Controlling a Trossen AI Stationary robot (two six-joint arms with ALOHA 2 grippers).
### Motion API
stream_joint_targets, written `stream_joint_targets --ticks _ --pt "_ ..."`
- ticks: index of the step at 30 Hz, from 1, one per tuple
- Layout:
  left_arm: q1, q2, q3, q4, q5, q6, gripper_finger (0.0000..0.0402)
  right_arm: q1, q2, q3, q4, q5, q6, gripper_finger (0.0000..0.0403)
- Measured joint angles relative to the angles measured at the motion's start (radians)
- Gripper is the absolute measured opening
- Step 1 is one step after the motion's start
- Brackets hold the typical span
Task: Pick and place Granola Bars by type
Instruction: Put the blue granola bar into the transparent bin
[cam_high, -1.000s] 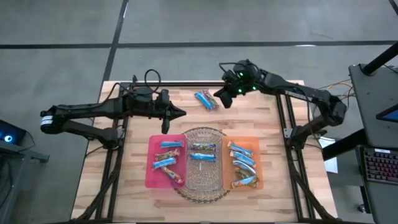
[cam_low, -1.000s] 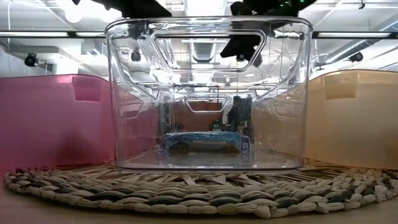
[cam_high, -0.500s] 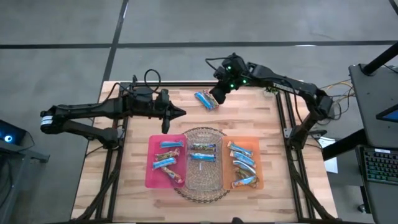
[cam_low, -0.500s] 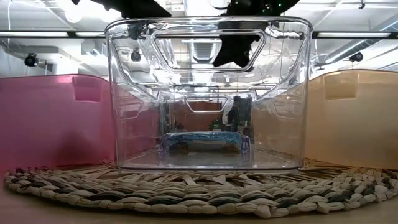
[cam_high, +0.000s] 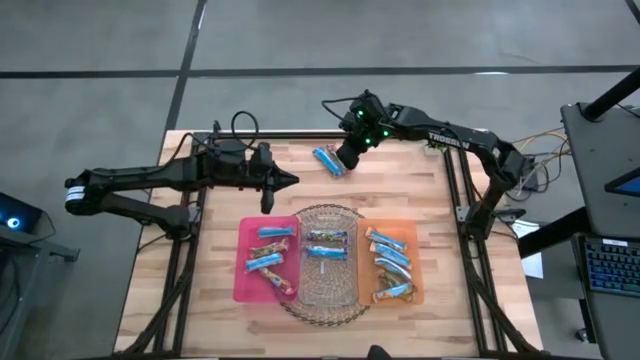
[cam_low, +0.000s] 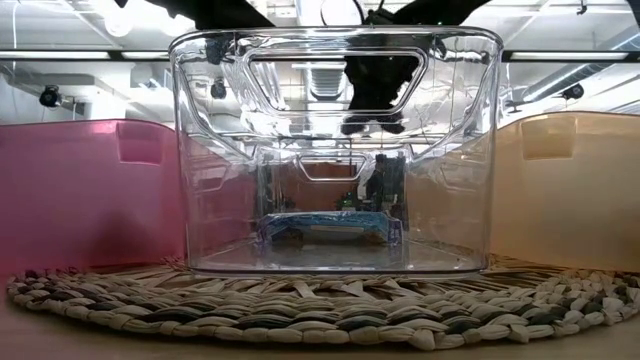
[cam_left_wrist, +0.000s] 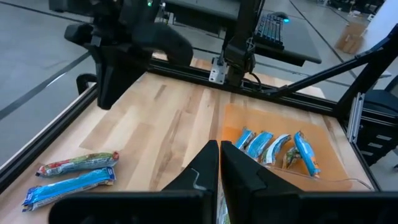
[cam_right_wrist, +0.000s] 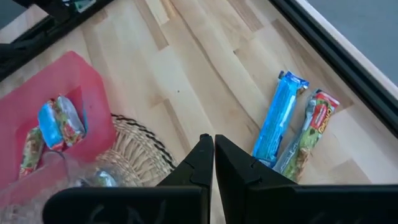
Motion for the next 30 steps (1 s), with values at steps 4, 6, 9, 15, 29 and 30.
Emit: stream_joint_targets --ticks 4,6,9,15,29,30 --pt "0.0 0.0 0.0 0.0 0.0 0.0 0.0 0.0 0.032 0.011 0.006 0.004 0.002 0.0009" --pt "0.0 0.0 0.0 0.0 0.0 0.0 0.0 0.0 0.059 0.023 0.005 0.004 0.002 0.0009" --pt "0.0 0.0 0.0 0.0 0.0 -0.001 0.0 0.0 0.109 0.052 0.002 0.004 0.003 0.0009" --pt "0.0 0.0 0.0 0.0 0.0 -0.007 0.0 0.0 0.214 0.162 -0.033 0.008 0.007 0.0009" --pt "0.0 0.0 0.0 -0.003 0.0 -0.013 0.0 0.001 0.535 0.579 -0.414 0.027 -0.108 0.0112" --pt "0.0 -0.001 0.0 -0.009 0.0 -0.013 0.0 0.001 0.546 0.59 -0.416 0.027 -0.109 0.0125"
